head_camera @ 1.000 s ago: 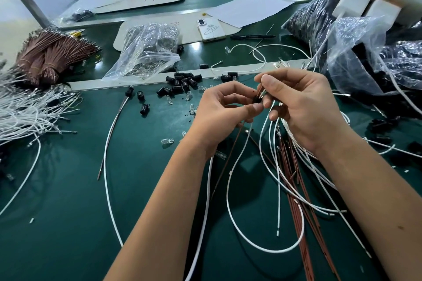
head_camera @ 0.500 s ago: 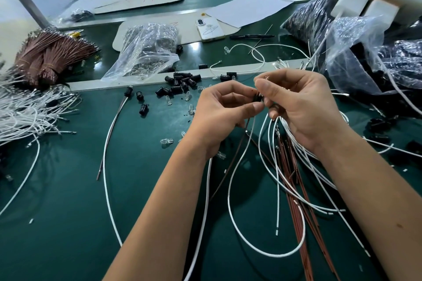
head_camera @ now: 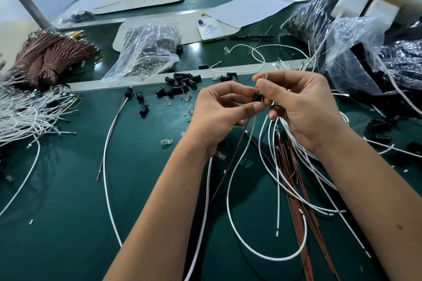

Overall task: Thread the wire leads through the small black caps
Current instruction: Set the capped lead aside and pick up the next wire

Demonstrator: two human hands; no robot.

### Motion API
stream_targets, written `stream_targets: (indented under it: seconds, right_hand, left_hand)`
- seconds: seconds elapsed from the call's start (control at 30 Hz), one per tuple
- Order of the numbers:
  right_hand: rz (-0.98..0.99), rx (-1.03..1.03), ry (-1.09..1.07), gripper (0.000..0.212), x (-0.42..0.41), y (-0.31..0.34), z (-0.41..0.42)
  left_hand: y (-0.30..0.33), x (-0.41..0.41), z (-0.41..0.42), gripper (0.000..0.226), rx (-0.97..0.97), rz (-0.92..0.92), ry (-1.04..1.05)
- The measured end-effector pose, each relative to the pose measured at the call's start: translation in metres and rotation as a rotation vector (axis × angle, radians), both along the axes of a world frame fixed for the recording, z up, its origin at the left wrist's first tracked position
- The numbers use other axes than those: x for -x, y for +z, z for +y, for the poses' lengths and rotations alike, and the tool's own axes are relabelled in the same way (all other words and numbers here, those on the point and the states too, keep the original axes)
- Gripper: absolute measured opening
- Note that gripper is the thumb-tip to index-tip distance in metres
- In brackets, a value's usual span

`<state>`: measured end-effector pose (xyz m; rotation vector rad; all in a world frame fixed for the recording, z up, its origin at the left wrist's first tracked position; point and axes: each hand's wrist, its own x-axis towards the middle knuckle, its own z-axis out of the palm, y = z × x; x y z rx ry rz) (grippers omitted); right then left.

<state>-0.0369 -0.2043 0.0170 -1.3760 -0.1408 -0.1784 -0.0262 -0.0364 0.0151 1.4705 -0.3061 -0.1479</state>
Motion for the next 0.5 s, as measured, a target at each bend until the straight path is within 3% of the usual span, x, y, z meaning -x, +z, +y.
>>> stream_targets:
  seconds: [0.5]
  right_hand:
    - [-0.047, 0.013, -0.036, 0.015, -0.0018, -0.0005, 0.0002]
  left_hand:
    - [-0.0007, -0.0021, 0.0016, 0.018, 0.003, 0.014, 0.01]
